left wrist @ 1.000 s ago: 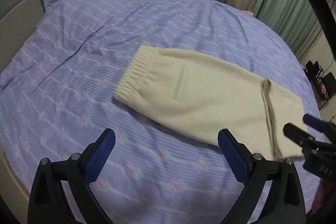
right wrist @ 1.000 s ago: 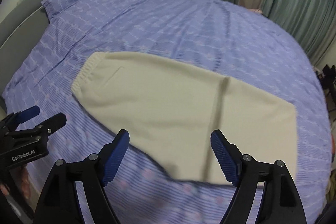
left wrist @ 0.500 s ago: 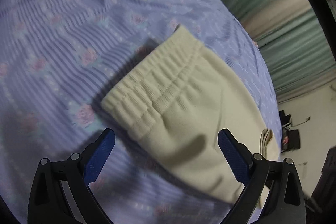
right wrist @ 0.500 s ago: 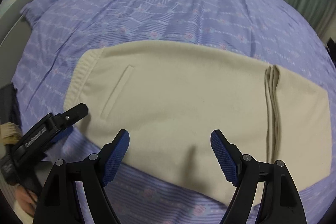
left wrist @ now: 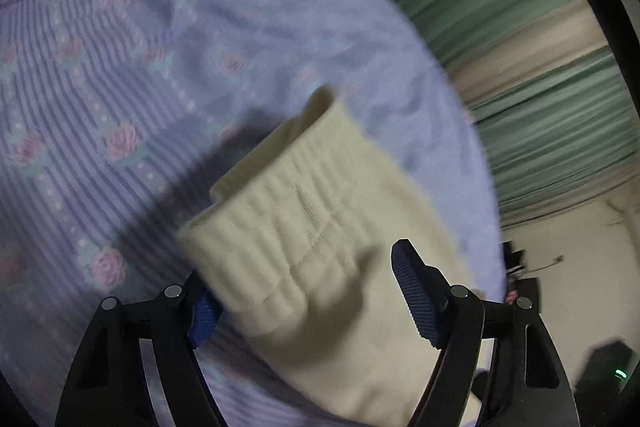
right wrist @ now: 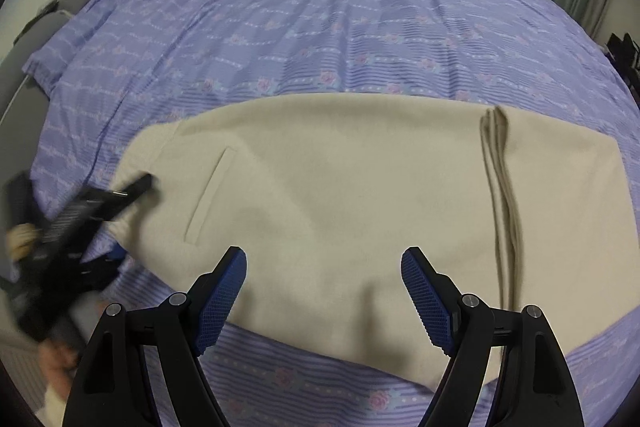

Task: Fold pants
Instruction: 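Grasp the waistband with the left tool and lift it off the sheet, then fold the waistband over onto the folded legs with the left tool and release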

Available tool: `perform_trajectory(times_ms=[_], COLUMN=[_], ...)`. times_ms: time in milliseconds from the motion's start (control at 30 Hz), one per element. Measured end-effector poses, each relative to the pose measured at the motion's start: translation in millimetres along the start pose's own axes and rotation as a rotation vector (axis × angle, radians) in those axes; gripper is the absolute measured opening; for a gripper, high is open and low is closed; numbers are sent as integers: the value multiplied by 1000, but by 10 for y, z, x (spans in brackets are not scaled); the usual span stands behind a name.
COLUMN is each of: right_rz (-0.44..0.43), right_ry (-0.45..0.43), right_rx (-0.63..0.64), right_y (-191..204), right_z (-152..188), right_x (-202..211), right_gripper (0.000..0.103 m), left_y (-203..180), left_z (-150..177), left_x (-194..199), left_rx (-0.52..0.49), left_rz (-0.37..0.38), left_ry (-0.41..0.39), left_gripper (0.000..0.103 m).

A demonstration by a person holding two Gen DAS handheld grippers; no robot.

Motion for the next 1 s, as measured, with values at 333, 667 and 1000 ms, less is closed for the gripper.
perform_trajectory(times_ms=[333, 667, 1000], right_rz=[21, 34, 43], right_ry=[-22, -158, -315], right_rx=[7, -36, -121], right_y=[-204, -1072, -2273], right_z=[111, 350, 586], right_x=[232, 1331, 2457], right_gripper=[80, 80, 80], left_y=[-291, -2076, -3532], left_z=[-30, 504, 1321], left_x=[140, 905, 736], left_rx=[-33, -529, -715], left_rz=[-87, -278, -315], left_ry=[3, -147, -116], left_gripper=[27, 24, 23])
Point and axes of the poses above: each gripper's, at about its wrist camera, not at the fingertips, and x roughly against the way its jaws point, y to its left, z to its underside, the point moved 9 cm from there along -x, roughly the way its jaws point, and after that the axes turned 8 degrees about y, right-handed, at the moved point
